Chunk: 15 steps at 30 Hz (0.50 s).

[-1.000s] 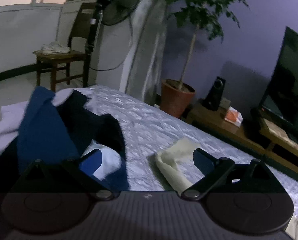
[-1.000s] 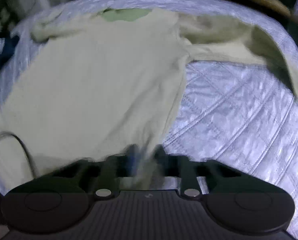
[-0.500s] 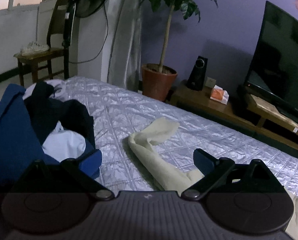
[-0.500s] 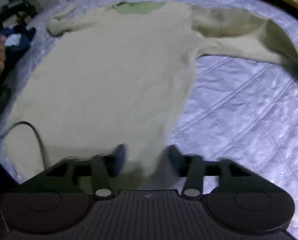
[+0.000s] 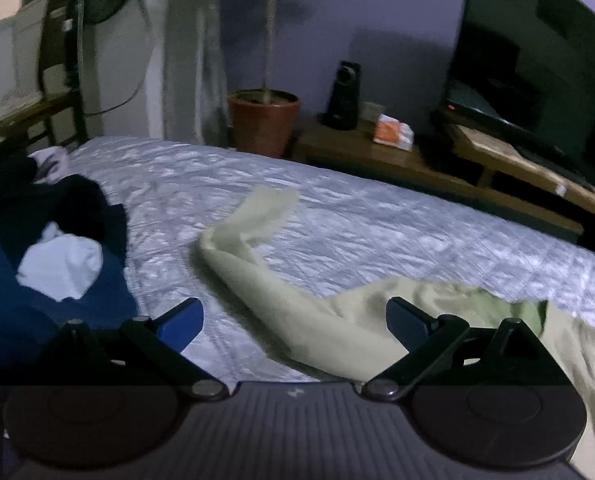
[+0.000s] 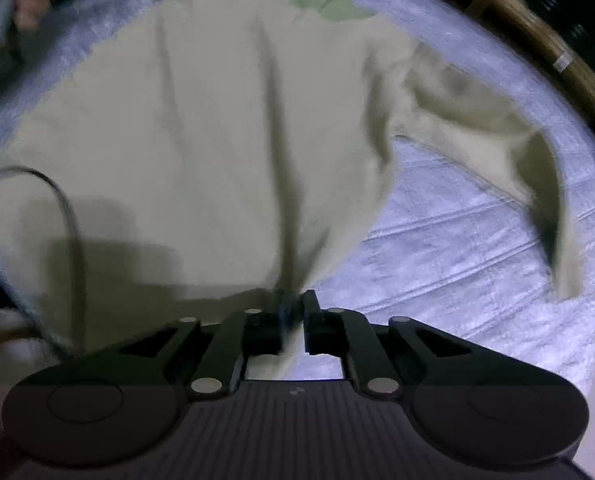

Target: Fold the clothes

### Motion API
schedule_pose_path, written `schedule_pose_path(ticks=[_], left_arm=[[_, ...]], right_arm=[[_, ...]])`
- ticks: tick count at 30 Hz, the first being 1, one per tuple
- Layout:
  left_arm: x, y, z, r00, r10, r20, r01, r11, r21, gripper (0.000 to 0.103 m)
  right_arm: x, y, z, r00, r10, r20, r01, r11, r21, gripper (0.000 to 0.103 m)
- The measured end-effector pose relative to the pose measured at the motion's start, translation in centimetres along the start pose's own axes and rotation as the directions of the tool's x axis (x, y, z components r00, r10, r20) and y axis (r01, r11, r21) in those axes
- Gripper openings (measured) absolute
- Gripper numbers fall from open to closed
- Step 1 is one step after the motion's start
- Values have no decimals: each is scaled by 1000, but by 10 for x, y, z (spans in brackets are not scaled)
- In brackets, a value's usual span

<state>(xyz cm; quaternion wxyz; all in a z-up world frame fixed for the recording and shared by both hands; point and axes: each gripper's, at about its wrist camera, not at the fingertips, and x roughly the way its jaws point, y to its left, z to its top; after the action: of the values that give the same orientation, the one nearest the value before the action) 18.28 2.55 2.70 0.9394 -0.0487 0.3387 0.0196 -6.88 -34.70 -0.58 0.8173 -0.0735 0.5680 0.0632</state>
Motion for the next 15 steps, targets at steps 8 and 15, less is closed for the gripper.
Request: schedule_pose_path(ticks=[8, 15], left_arm=[[1, -42, -16, 999, -35, -4, 35, 985, 171, 98], [11, -74, -32, 998, -57, -36, 65, 954, 292, 98]], right_arm=[[0, -121, -5, 887, -431, 162, 371, 878, 303, 64], [33, -122, 56, 846, -407, 343, 417, 908, 47, 76]])
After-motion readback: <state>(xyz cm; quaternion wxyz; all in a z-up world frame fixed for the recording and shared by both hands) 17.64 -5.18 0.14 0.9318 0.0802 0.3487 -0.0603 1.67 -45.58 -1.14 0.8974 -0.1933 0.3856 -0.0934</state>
